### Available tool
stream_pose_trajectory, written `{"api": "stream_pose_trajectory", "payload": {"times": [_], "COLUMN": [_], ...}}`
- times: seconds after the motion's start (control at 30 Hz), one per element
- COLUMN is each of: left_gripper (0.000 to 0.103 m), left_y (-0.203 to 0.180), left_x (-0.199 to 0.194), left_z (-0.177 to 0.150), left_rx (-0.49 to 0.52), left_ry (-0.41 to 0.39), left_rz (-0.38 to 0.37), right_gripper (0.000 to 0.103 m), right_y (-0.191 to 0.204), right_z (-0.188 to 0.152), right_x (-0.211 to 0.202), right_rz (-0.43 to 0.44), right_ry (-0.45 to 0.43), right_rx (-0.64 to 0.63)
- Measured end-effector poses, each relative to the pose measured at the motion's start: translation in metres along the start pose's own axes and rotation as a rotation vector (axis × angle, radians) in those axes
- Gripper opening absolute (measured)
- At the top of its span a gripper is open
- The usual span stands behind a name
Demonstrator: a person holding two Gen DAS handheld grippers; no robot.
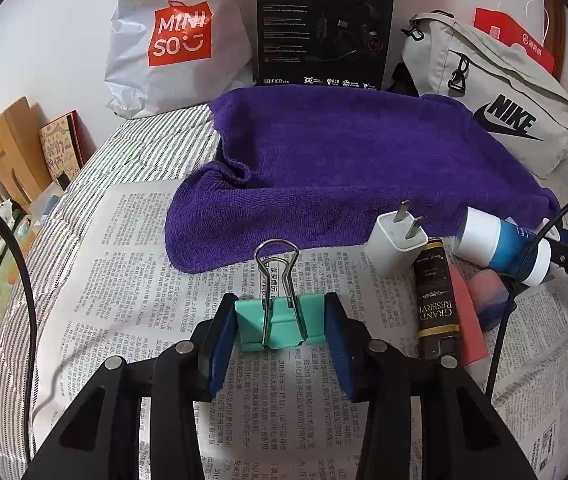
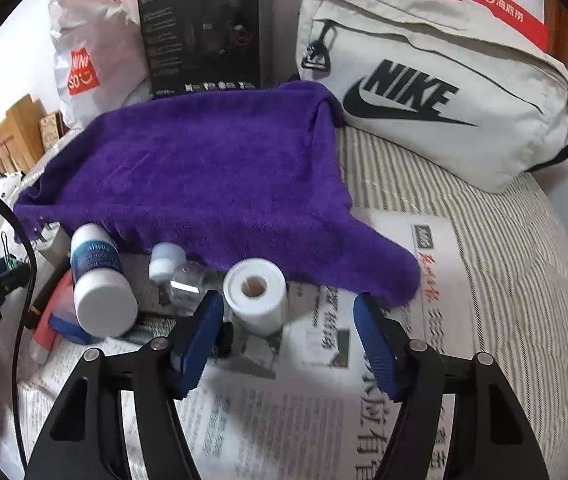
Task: Organize rigid objects
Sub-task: 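Carry the clip and tape roll onto the purple towel and release both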
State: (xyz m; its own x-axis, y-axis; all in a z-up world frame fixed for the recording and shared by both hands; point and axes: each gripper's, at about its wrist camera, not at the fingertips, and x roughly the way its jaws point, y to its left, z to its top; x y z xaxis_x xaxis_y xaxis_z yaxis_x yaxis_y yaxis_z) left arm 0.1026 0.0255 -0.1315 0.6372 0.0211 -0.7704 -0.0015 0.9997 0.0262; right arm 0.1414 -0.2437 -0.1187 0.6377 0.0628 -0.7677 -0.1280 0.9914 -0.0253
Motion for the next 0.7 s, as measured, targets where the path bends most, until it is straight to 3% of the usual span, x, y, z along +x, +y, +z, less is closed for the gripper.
{"api": "stream_pose_trajectory", "payload": {"times": [0.1,0.5,0.57,0.6,0.7], "left_gripper": [0.041,0.041,0.041,0.041,0.041], "left_y": [0.000,0.000,0.000,0.000,0.000], "left_x": [0.000,0.000,0.000,0.000,0.000], "left_z": [0.000,0.000,0.000,0.000,0.000], "left_rx": [0.000,-0.001,0.000,-0.001,-0.002], "left_ry": [0.001,0.002,0.001,0.001,0.001], "left_rz": [0.000,-0.001,-0.001,-0.001,-0.003], "right_gripper": [0.050,0.050,0.043,0.032,0.029], "right_y": [0.001,0.000,0.002,0.004,0.010], "right_z": [-0.001,-0.002,-0.002,-0.002,-0.002], "right_x": [0.006,0.008,0.007,0.006,0.006], "right_rz": [0.011,0.019,0.034,0.033,0.007], "right_ry": [0.010,0.011,0.009,0.008,0.007], "right_rx": [-0.003,0.009,-0.005,-0.014,-0.038]}}
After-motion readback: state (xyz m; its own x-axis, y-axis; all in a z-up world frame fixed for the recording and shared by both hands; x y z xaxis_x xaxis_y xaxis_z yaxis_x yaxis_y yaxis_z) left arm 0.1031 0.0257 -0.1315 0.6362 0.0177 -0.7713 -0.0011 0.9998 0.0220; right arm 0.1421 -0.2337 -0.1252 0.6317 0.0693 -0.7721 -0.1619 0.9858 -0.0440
